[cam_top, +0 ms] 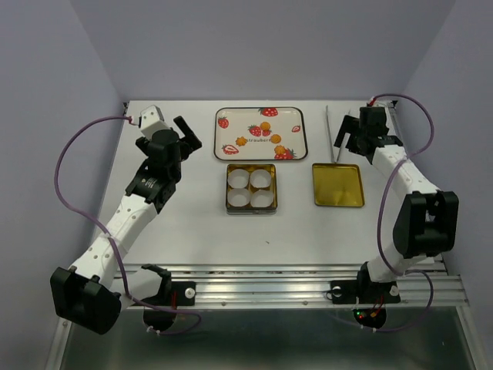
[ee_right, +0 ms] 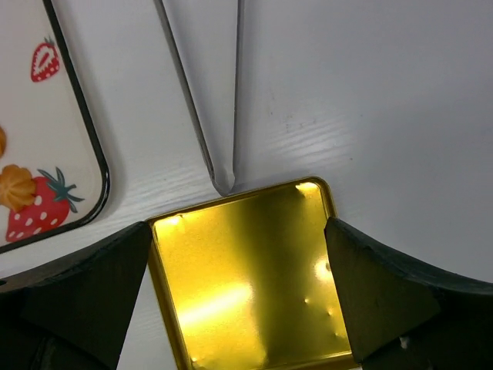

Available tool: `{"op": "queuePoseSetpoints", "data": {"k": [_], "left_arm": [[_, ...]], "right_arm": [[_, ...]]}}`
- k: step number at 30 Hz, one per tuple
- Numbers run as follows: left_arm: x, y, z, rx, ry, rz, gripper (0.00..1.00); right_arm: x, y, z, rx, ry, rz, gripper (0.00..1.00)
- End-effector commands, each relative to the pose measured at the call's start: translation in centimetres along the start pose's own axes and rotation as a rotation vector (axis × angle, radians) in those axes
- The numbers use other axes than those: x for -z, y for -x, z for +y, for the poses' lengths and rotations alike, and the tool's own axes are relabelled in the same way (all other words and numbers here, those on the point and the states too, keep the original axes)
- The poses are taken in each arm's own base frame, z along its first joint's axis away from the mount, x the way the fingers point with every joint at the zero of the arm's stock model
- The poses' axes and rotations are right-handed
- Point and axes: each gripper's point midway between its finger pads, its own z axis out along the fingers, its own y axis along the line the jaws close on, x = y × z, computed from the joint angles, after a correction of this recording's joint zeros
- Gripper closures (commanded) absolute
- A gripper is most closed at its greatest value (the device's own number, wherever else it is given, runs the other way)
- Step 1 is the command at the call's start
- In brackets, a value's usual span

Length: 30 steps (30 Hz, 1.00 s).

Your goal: Pack the cookies

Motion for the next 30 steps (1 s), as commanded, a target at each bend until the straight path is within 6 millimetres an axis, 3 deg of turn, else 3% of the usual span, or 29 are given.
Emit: {"op": "queuePoseSetpoints", "data": {"k": [1,8,9,12,19,30], "left_arm": [[-0.2,0.2,-0.3,0.021,-0.015,-0.023,0.01],[-0.6,-0.7,-0.3,-0.001,-0.018,-0.002,0.01],[-0.7,-0.3,-0.5,0.008,-0.026,-0.018,0.01],[-1.0,-0.4,-0.6,-0.004,-0.020,-0.015,0.01],[-1.9,-0.6,-1.0,-0.017,-0.019,-0.010,0.01],[-2.4,-0.7,-1.4,-0.031,-0.022,-0.011,0.01]], "right_arm": [[-2.2,1.7,2.4,0.079,0.090,-0.017,0.00],[-7.2,0.7,1.8,0.124,-0.003,0.030,0.00],[-8.4,-0.4,1.6,0.140,-0.012,0.058,0.00],[-10.3,-1.3,2.8,0.173,0.044,0.077,0.00],[-13.2,-1.9,3.8,0.202,0.080,0.072,0.00],[-17.6,-4.0,3.5,0.227,0.038,0.098,0.00]]}}
